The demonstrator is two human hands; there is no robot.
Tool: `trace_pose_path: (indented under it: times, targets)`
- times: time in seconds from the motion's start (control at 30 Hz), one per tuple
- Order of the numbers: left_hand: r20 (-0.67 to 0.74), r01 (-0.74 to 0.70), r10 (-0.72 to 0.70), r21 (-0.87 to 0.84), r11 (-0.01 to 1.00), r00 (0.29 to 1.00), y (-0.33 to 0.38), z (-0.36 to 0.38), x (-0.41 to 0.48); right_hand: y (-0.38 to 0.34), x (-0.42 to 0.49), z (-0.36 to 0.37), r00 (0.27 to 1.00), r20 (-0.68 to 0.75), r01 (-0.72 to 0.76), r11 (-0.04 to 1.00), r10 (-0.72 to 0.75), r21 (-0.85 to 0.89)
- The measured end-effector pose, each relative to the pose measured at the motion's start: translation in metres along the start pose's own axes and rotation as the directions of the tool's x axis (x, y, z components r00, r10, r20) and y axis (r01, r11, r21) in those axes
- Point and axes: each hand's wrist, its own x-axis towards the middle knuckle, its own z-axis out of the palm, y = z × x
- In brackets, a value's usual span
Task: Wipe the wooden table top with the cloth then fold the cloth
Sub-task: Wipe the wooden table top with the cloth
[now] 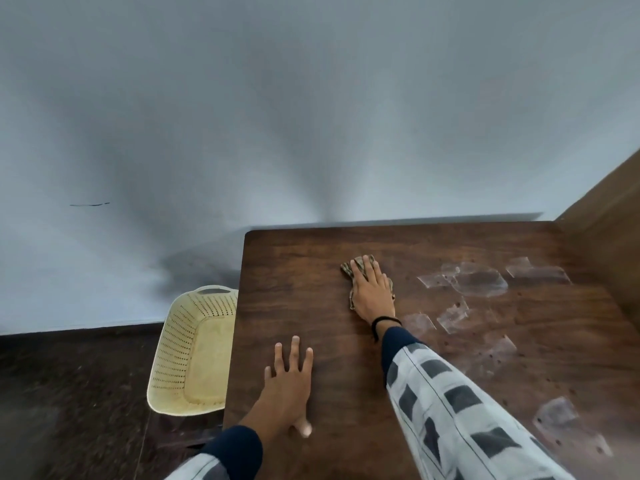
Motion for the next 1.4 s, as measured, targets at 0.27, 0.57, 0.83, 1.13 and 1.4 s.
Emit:
trace_pose_path:
  times: [0.27,0.57,0.83,1.13,1.4]
  targets:
    - [-0.161,0.050,-0.076,-0.159,0.986,0.984,-0.032,-0.116,0.060,0.012,0.012,0.012,1.000,-0.002,0.013,1.000,-0.013,-0.016]
    - [-0.028,0.061,-0.063,-0.090,0.994,0.998,-0.035,-0.130,0.111,0.038,0.031,0.018,0.874,0.163,0.479,0.867,-0.457,-0.135]
    - [-0.034,0.070,-0.074,-0.115,0.991,0.997,-0.036,-0.128,0.117,-0.002,0.074,0.015,0.997,-0.070,-0.034,0.999,0.035,0.020]
    - [-0.032,0.074,-0.078,-0.105,0.992,0.996,-0.037,-0.127,0.123,-0.001,0.104,0.007,0.998,-0.052,0.032,0.999,-0.032,0.001]
    - [-0.033,0.067,-0.071,-0.112,0.991,0.997,-0.036,-0.127,0.121,-0.002,0.076,0.027,0.919,-0.002,0.392,0.917,-0.394,-0.068]
